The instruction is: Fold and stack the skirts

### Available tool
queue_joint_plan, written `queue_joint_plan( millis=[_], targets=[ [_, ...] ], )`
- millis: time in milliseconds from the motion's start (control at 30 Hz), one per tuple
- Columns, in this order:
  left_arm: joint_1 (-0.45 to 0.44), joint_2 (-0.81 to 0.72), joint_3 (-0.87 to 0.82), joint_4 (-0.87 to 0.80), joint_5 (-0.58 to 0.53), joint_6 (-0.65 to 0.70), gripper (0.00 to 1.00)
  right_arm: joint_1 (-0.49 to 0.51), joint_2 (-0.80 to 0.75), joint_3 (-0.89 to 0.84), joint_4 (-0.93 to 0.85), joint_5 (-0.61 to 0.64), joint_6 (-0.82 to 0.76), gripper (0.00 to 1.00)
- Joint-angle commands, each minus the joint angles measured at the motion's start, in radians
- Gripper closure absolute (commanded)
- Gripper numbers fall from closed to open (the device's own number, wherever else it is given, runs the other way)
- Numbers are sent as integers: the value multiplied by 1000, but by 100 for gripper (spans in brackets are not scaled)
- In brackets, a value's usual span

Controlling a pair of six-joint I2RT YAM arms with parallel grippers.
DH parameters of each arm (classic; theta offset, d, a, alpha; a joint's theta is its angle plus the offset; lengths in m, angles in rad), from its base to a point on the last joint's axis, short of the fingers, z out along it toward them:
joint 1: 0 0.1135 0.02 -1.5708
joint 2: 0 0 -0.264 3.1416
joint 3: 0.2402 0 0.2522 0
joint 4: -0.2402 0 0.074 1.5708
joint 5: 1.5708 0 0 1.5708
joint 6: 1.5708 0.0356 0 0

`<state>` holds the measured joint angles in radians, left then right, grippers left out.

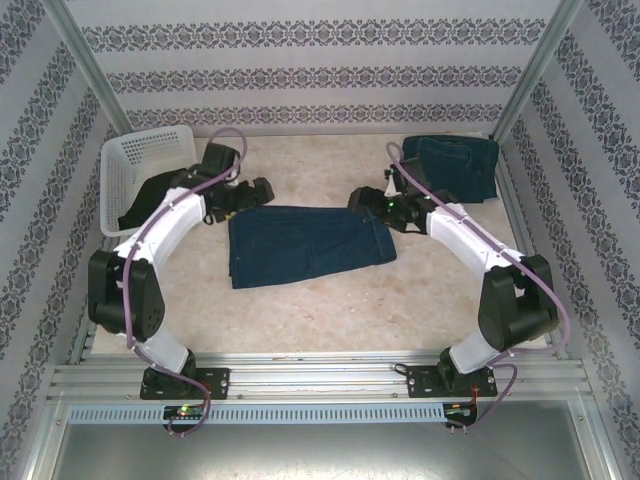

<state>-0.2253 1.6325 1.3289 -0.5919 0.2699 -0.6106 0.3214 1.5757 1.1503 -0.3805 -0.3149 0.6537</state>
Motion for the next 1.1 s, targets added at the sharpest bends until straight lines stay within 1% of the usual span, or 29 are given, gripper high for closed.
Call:
queue_joint_plan(
  millis=[0,67,133,167,267,333,400,467,533,600,700,800,900,1067],
  targets=[
    [-53,29,-117,170,182,-179,0,37,93,-33,116,-202,146,4],
    [-77,32,-182,215,177,-210,0,50,147,-26,87,-166,157,4],
    [-75,42,-264,241,171,-253,0,49,181,-35,36,-97,163,4],
    [-69,45,-310,250,151,-260,0,45,193,-51,15,-57,161,4],
    [-26,50,-412,231,96,-242,0,30,191,-117,-23,44,154,4],
    [-4,45,-428,195,78,-204,0,21,171,-142,-30,70,140,4],
    [-1,33,-394,154,103,-146,0,23,143,-133,-36,70,104,4],
    [-7,10,-353,139,145,-117,0,34,115,-102,-33,57,69,4],
    [-17,-12,-309,132,176,-104,0,49,98,-65,3,-1,40,4],
    [-40,-36,-273,138,189,-121,0,68,117,-13,51,-94,32,4],
    [-79,-65,-286,224,229,-223,0,106,197,72,103,-170,75,5],
    [-111,-103,-360,338,211,-366,0,145,296,168,142,-170,138,5],
    [-118,-142,-466,465,182,-469,0,173,389,261,159,-159,199,5],
    [-118,-137,-564,513,156,-510,0,206,514,360,198,-143,274,5]
  ],
)
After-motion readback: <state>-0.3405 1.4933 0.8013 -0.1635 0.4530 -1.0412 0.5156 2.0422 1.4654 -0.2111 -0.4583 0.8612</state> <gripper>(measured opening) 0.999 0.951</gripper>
